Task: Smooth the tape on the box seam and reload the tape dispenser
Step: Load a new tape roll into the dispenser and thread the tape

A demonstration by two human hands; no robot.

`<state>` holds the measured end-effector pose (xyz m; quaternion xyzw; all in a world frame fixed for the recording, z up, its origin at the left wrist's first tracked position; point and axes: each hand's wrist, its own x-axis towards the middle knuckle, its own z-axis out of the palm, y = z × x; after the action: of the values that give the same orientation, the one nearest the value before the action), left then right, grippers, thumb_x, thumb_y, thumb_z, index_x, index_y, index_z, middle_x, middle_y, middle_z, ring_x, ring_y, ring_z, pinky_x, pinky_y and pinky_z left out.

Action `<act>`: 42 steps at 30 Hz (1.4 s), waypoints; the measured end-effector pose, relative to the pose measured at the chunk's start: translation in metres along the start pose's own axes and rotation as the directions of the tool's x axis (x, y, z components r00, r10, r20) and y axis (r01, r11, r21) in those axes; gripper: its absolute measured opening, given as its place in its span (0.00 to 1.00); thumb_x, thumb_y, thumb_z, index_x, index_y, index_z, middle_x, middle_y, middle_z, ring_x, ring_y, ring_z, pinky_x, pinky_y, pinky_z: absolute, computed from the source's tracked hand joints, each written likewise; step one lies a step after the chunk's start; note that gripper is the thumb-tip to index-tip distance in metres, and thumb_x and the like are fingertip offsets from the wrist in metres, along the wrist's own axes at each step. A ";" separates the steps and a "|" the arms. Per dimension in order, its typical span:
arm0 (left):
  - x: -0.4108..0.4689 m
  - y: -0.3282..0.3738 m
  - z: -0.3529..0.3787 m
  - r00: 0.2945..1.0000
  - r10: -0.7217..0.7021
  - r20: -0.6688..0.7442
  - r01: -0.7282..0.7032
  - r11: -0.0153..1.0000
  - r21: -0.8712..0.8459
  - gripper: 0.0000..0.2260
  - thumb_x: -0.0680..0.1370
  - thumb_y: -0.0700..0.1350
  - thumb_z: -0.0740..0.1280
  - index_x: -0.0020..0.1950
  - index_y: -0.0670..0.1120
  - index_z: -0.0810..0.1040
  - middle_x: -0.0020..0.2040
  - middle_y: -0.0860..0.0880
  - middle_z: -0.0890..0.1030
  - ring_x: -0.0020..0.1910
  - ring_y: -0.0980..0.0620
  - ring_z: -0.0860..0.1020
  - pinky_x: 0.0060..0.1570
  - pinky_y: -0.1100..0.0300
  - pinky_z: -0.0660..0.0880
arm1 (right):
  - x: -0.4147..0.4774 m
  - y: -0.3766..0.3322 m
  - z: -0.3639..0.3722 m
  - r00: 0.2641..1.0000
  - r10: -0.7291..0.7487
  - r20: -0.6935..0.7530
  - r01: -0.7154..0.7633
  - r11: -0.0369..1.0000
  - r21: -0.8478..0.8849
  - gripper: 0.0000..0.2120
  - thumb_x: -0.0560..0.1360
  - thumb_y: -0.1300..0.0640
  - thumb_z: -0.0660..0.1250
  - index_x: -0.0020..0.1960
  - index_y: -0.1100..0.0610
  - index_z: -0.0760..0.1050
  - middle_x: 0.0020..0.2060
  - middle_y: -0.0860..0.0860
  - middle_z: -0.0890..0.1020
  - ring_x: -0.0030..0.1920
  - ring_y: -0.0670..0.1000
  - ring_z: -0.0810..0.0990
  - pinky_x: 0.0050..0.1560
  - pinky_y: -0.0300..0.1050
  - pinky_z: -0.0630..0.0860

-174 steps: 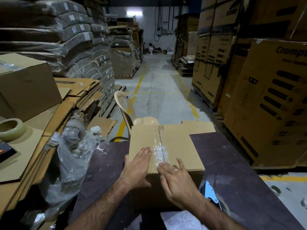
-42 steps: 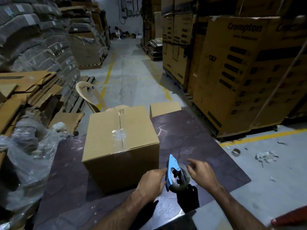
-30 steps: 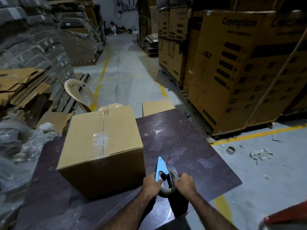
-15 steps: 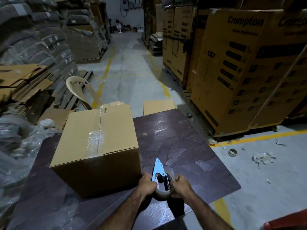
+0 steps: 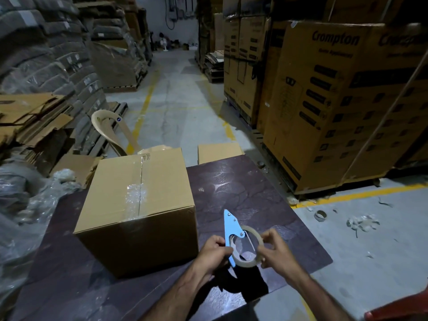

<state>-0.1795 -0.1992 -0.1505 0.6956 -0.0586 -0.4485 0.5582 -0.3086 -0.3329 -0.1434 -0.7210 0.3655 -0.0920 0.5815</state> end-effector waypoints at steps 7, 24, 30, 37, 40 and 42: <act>-0.028 0.029 0.004 0.954 0.296 0.039 -0.279 0.931 -0.234 0.14 0.75 0.31 0.69 0.56 0.41 0.68 0.55 0.42 0.82 0.51 0.46 0.82 0.48 0.51 0.81 | -0.030 -0.071 -0.031 0.933 -0.359 -0.027 0.352 0.926 -0.138 0.10 0.73 0.66 0.68 0.50 0.54 0.72 0.47 0.48 0.80 0.29 0.52 0.76 0.33 0.54 0.76; -0.111 0.094 -0.098 0.565 0.731 -0.384 -0.790 0.613 0.006 0.26 0.62 0.35 0.78 0.58 0.42 0.76 0.52 0.47 0.84 0.53 0.54 0.83 0.48 0.66 0.79 | -0.010 -0.219 0.056 0.644 -0.765 -0.008 0.743 0.627 -0.233 0.22 0.73 0.69 0.66 0.63 0.52 0.77 0.56 0.47 0.80 0.55 0.42 0.78 0.53 0.27 0.72; -0.121 0.089 -0.134 0.494 0.768 -0.407 -0.768 0.606 0.209 0.23 0.64 0.40 0.79 0.54 0.52 0.73 0.50 0.54 0.81 0.51 0.66 0.80 0.46 0.73 0.76 | 0.002 -0.244 0.114 0.678 -0.735 0.003 0.694 0.639 -0.330 0.21 0.76 0.63 0.66 0.66 0.48 0.75 0.48 0.52 0.70 0.50 0.48 0.72 0.57 0.43 0.75; -0.112 0.082 -0.166 0.462 0.780 -0.423 -0.713 0.610 0.345 0.23 0.69 0.38 0.75 0.62 0.42 0.74 0.54 0.44 0.82 0.52 0.49 0.83 0.45 0.61 0.82 | 0.006 -0.256 0.149 0.716 -0.698 0.009 0.659 0.672 -0.338 0.19 0.78 0.60 0.63 0.67 0.48 0.73 0.37 0.43 0.72 0.42 0.46 0.71 0.46 0.43 0.72; -0.114 0.083 -0.175 0.449 0.815 -0.365 -0.721 0.572 0.391 0.20 0.74 0.31 0.68 0.63 0.48 0.75 0.52 0.47 0.84 0.49 0.48 0.84 0.44 0.57 0.82 | 0.010 -0.258 0.154 0.791 -0.612 0.012 0.604 0.776 -0.181 0.19 0.77 0.61 0.63 0.66 0.48 0.75 0.40 0.45 0.78 0.37 0.48 0.78 0.43 0.49 0.81; -0.116 0.087 -0.175 0.435 0.819 -0.374 -0.729 0.564 0.388 0.29 0.71 0.28 0.71 0.67 0.52 0.73 0.58 0.55 0.81 0.58 0.58 0.80 0.50 0.63 0.80 | 0.011 -0.260 0.158 0.853 -0.516 0.081 0.512 0.856 0.069 0.19 0.78 0.63 0.62 0.65 0.48 0.76 0.48 0.50 0.82 0.40 0.51 0.82 0.35 0.46 0.81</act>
<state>-0.0904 -0.0370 -0.0181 0.7265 -0.2573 0.0696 0.6334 -0.1032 -0.2034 0.0398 -0.7828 0.1291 -0.2171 0.5686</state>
